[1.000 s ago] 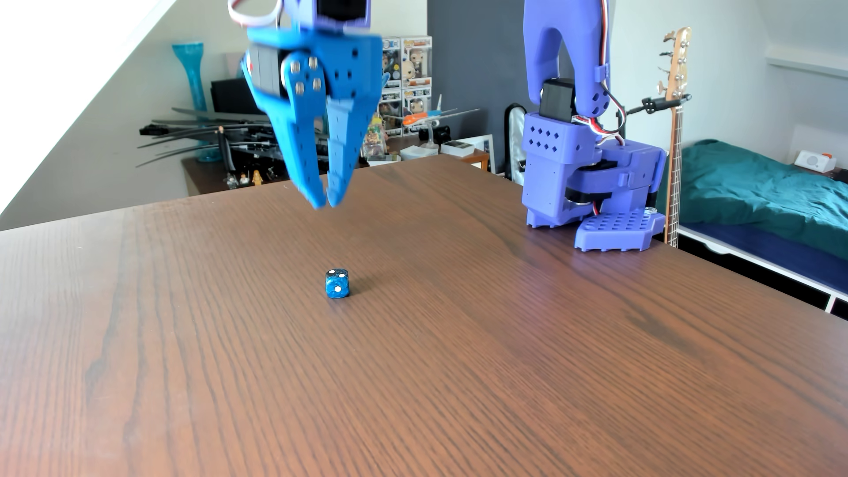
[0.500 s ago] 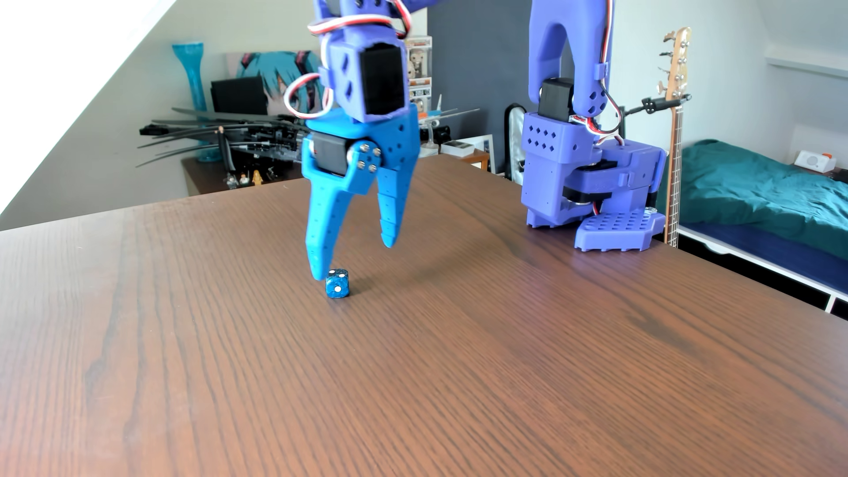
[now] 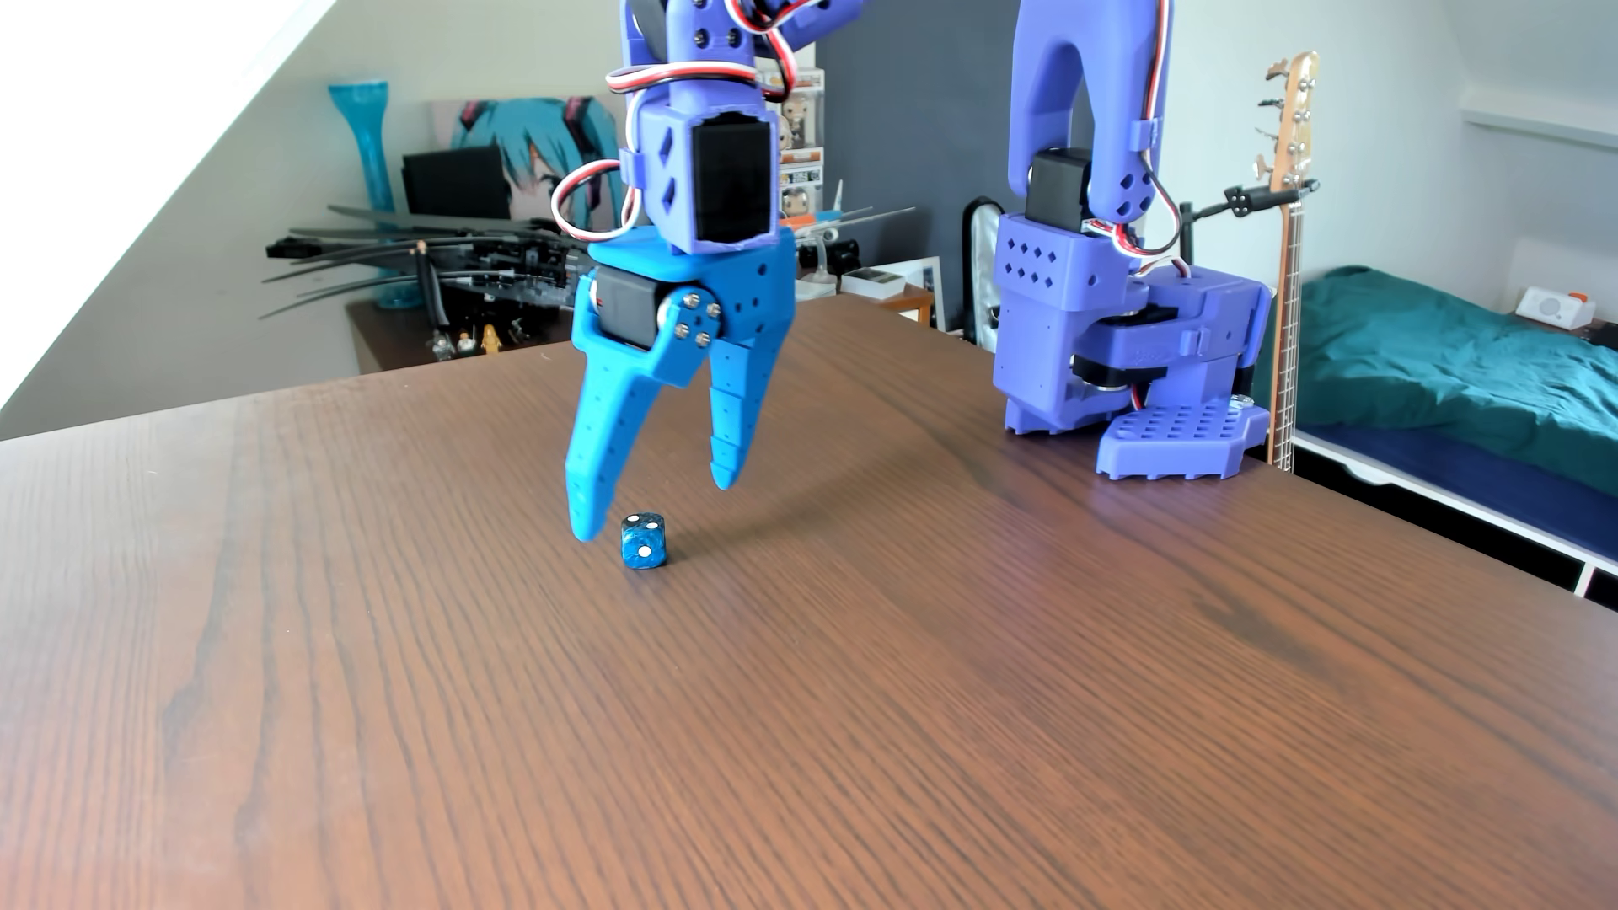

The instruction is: Grab the blue dice

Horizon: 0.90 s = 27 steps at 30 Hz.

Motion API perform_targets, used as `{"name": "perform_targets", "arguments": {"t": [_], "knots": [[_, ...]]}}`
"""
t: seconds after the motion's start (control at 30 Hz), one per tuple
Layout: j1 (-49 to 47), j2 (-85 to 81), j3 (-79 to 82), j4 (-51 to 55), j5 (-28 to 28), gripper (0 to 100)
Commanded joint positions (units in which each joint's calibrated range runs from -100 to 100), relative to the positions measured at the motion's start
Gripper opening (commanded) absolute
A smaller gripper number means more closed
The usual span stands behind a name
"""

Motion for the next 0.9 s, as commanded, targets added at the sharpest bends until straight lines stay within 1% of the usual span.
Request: {"name": "perform_targets", "arguments": {"t": [0.0,0.33,0.47,0.8,0.87], "knots": [[1.8,-4.1,-0.6,-1.0,0.1,33],[-0.3,0.8,0.9,-1.6,0.2,33],[-1.9,1.1,0.7,-1.6,0.2,33],[-1.8,1.1,-0.1,-1.6,0.1,33],[-1.5,1.1,0.0,-1.6,0.2,30]]}}
